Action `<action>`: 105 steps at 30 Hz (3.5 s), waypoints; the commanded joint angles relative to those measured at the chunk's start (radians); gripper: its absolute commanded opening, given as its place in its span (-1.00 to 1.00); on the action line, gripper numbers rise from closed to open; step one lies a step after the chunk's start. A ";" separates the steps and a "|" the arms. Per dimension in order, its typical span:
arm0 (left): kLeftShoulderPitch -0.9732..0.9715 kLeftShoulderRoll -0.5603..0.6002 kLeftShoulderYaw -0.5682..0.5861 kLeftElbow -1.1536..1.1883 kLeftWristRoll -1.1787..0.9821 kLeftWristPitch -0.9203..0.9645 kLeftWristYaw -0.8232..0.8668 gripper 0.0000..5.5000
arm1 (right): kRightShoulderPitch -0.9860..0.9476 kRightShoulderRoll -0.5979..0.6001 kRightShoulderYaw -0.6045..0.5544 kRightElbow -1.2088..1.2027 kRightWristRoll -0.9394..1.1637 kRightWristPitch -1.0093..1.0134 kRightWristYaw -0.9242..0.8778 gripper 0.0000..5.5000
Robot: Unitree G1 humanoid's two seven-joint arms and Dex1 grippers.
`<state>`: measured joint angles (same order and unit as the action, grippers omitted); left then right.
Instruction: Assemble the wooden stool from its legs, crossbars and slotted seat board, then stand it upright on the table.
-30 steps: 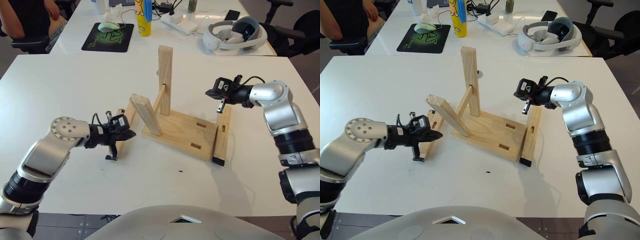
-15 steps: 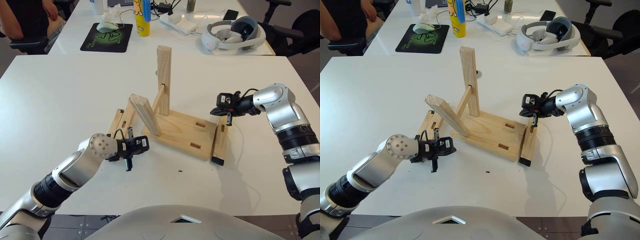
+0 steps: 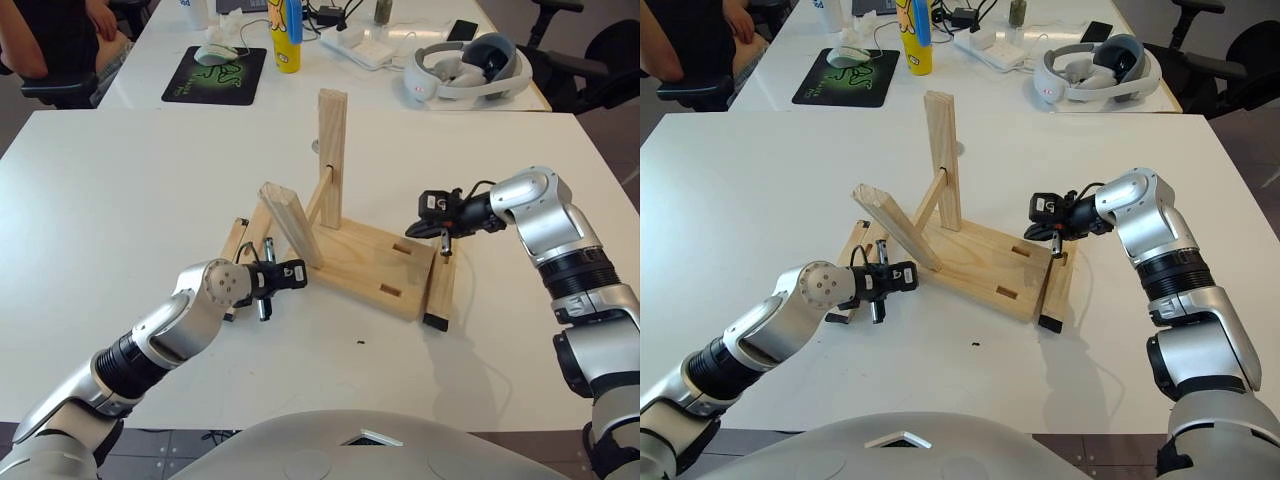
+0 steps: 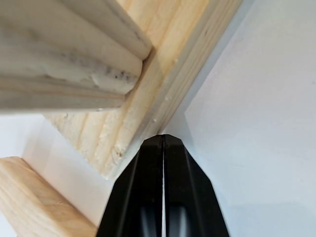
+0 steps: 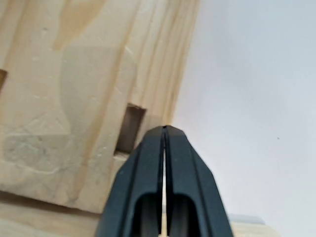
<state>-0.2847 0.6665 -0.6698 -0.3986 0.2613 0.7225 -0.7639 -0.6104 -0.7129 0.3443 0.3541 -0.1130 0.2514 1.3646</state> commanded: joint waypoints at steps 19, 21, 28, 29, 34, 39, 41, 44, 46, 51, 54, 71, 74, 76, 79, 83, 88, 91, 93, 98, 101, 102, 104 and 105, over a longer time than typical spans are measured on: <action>0.008 -0.033 0.029 0.062 0.031 0.055 0.010 -1.00 | -0.023 0.024 0.022 0.135 -0.074 -0.092 -0.186 -1.00; -0.003 -0.037 0.025 0.067 0.031 0.053 0.006 -1.00 | -0.005 0.015 0.034 0.130 -0.081 -0.081 -0.162 -1.00; -0.021 -0.060 0.036 0.066 0.023 0.063 0.011 -1.00 | 0.033 0.019 0.032 0.091 -0.047 -0.031 -0.097 -1.00; -0.022 -0.068 0.039 0.072 0.021 0.063 0.017 -1.00 | 0.034 0.022 0.028 0.084 -0.039 -0.023 -0.090 -1.00; -0.049 -0.116 0.061 0.103 0.020 0.065 0.043 -1.00 | 0.070 0.027 0.003 0.003 0.009 0.047 -0.075 -1.00; -0.081 -0.151 0.085 0.143 0.024 0.057 0.071 -1.00 | 0.109 0.025 -0.002 -0.085 0.051 0.113 -0.071 -1.00; -0.096 -0.159 0.092 0.163 0.022 0.052 0.075 -1.00 | 0.129 0.026 -0.001 -0.118 0.061 0.132 -0.076 -1.00; -0.113 -0.159 0.102 0.188 0.024 0.041 0.076 -1.00 | 0.156 0.033 0.001 -0.162 0.073 0.158 -0.087 -1.00; -0.123 -0.158 0.108 0.200 0.025 0.036 0.077 -1.00 | 0.169 0.036 0.002 -0.184 0.075 0.172 -0.100 -1.00; -0.158 -0.169 0.116 0.247 0.023 0.011 0.076 -1.00 | 0.228 0.058 -0.011 -0.256 0.105 0.220 -0.135 -1.00; -0.191 -0.195 0.113 0.298 0.021 -0.009 0.081 -1.00 | 0.264 0.077 -0.019 -0.308 0.126 0.262 -0.174 -1.00; -0.196 -0.188 0.130 0.353 0.021 -0.041 0.054 -1.00 | 0.282 0.162 -0.037 -0.319 0.129 0.313 -0.388 -1.00; -0.198 -0.191 0.128 0.353 0.021 -0.039 0.052 -1.00 | 0.276 0.162 -0.042 -0.307 0.129 0.304 -0.400 -1.00; -0.197 -0.199 0.126 0.364 0.021 -0.044 0.055 -1.00 | 0.258 0.170 -0.047 -0.282 0.129 0.293 -0.411 -1.00; -0.187 -0.213 0.122 0.369 0.017 -0.044 0.060 -1.00 | 0.222 0.183 -0.050 -0.233 0.123 0.265 -0.425 -1.00; -0.176 -0.222 0.115 0.353 0.014 -0.031 0.057 -1.00 | 0.173 0.208 -0.040 -0.155 0.113 0.226 -0.436 -1.00; -0.178 -0.229 0.110 0.355 0.020 -0.027 0.057 -1.00 | 0.116 0.247 -0.038 -0.059 0.107 0.182 -0.452 -1.00; -0.196 -0.217 0.117 0.356 0.033 -0.031 0.060 -1.00 | 0.083 0.270 -0.042 -0.007 0.101 0.157 -0.462 -1.00; -0.206 -0.209 0.126 0.354 0.039 -0.032 0.060 -1.00 | 0.076 0.274 -0.043 0.012 0.095 0.145 -0.466 -1.00; -0.251 -0.152 0.204 0.289 0.003 -0.020 0.001 -1.00 | 0.119 0.227 -0.061 -0.045 0.084 0.164 -0.469 -1.00; -0.275 -0.128 0.321 0.204 -0.097 -0.017 -0.061 -1.00 | 0.179 0.172 -0.118 -0.200 0.109 0.229 -0.474 -1.00; -0.278 -0.123 0.367 0.179 -0.139 -0.023 -0.079 -1.00 | 0.195 0.158 -0.136 -0.252 0.120 0.254 -0.476 -1.00; -0.272 -0.104 0.464 0.134 -0.239 -0.012 -0.129 -1.00 | 0.224 0.136 -0.176 -0.351 0.139 0.300 -0.484 -1.00; -0.267 -0.091 0.507 0.114 -0.287 0.001 -0.156 -1.00 | 0.237 0.126 -0.195 -0.393 0.148 0.320 -0.488 -1.00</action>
<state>-0.5454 0.5449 -0.2502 -0.2297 0.0634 0.7084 -0.8655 -0.3982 -0.5588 0.1926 0.0554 0.0129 0.5279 0.8889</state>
